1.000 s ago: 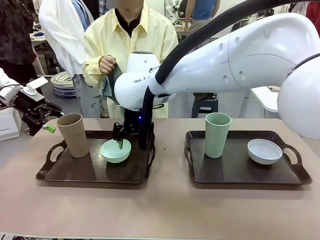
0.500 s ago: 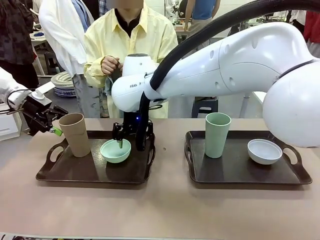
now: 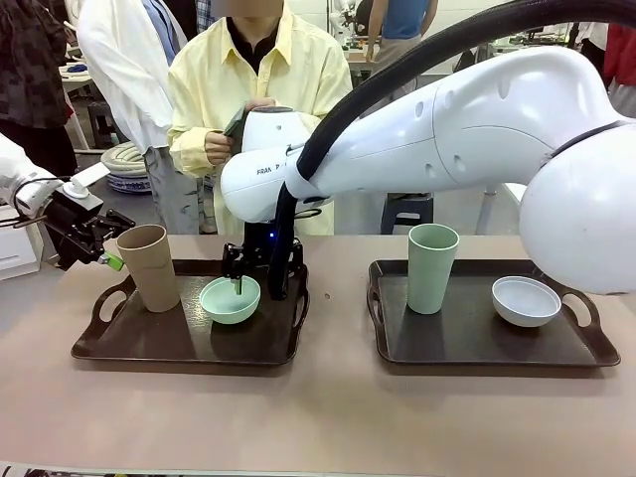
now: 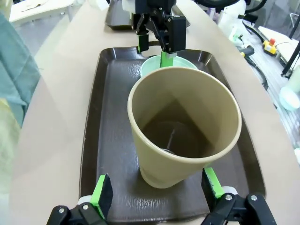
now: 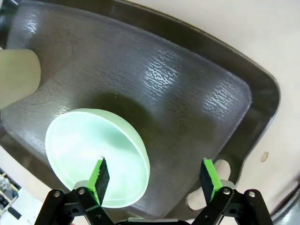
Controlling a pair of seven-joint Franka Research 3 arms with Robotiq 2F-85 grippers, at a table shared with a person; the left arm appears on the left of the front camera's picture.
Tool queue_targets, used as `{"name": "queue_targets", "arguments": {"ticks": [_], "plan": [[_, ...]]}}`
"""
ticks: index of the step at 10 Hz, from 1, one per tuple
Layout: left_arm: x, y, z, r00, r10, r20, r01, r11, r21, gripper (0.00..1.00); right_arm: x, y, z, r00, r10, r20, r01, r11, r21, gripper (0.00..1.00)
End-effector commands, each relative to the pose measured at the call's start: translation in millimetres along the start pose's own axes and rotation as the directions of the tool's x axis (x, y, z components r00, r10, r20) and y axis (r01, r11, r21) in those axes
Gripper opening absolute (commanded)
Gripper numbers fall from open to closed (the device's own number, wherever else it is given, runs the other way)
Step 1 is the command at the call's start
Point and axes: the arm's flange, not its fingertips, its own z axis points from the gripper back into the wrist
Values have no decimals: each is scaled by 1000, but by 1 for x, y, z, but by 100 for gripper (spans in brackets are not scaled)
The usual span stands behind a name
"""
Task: Set up a tray with a mat and arrange the tableware.
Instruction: Pick up the Picnic Bowl and Reusable plastic cup from the Handle tray in front of the human's position and hold them in the air.
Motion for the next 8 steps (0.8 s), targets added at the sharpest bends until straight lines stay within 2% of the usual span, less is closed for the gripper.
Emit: {"name": "queue_targets", "arguments": {"ticks": [1, 3, 8], "plan": [[-1, 1, -4, 1000, 1, 20, -1, 1000, 4, 100, 11, 3, -6, 997, -69, -39, 69, 997, -24, 100], [-1, -3, -7, 999, 0, 50, 1, 1000, -1, 100, 15, 6, -7, 992, -115, -51, 113, 993, -40, 100], [-4, -7, -34, 996, -34, 77, 38, 999, -39, 100, 20, 11, -11, 987, -141, -75, 139, 990, -37, 100]]}}
